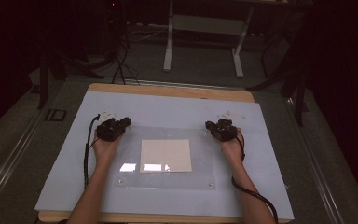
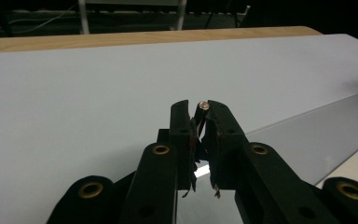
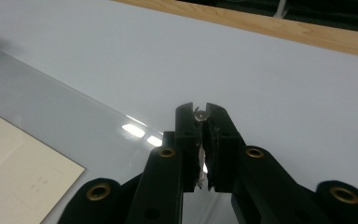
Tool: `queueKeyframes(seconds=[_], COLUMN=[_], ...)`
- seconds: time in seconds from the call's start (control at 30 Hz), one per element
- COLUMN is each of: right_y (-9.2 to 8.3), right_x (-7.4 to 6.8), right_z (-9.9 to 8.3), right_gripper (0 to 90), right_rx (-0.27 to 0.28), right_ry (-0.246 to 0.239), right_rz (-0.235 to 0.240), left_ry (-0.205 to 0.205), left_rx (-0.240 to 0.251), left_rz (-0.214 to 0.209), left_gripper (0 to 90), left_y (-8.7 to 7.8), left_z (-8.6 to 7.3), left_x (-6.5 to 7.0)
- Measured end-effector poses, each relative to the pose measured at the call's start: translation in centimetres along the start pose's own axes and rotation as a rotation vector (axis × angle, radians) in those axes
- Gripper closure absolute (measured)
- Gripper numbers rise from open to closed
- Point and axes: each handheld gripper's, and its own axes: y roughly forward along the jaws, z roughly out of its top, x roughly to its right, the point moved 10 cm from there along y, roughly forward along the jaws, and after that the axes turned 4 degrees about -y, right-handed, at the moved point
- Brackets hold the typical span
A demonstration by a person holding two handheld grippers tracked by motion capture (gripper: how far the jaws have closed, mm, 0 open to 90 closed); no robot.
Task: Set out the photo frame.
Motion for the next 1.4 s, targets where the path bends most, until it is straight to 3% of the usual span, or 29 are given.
queueKeyframes(seconds=[0.13,0.27,0.4,0.53,0.67,0.83,0.97,1.1,1.23,1.4], right_y=[0.0,0.1,0.2,0.4,0.7,1.1,1.4,1.7,2.0,2.3], right_x=[0.0,0.1,0.2,0.4,0.7,1.0,1.2,1.4,1.6,1.9], right_z=[0.0,0.1,0.2,0.3,0.4,0.6,0.8,1.0,1.1,1.2], right_gripper=[84.6,84.1,84.0,84.0,84.1,84.3,84.8,85.4,85.4,85.3], right_rx=[-0.018,-0.046,-0.074,-0.086,-0.089,-0.088,-0.097,-0.109,-0.113,-0.111], right_ry=[0.017,0.050,0.065,0.086,0.122,0.163,0.167,0.167,0.185,0.212], right_rz=[0.003,0.031,0.046,0.064,0.077,0.096,0.096,0.078,0.089,0.099], left_ry=[0.016,-0.041,-0.035,-0.058,-0.106,-0.095,-0.128,-0.117,-0.156,-0.170], left_rx=[-0.015,-0.028,-0.043,-0.057,-0.066,-0.090,-0.087,-0.116,-0.127,-0.165], left_rz=[0.011,-0.072,-0.077,-0.096,-0.114,-0.096,-0.095,-0.064,-0.077,-0.063], left_gripper=[83.4,82.3,82.3,82.3,82.9,84.3,84.4,85.2,85.2,85.5], left_y=[0.0,0.1,0.2,0.6,1.3,1.7,2.1,2.6,2.9,3.4], left_z=[0.1,0.0,0.0,0.2,0.4,0.7,0.8,1.1,1.2,1.4], left_x=[0.0,-0.4,-0.4,-0.7,-0.9,-1.0,-1.2,-1.2,-1.4,-1.6])
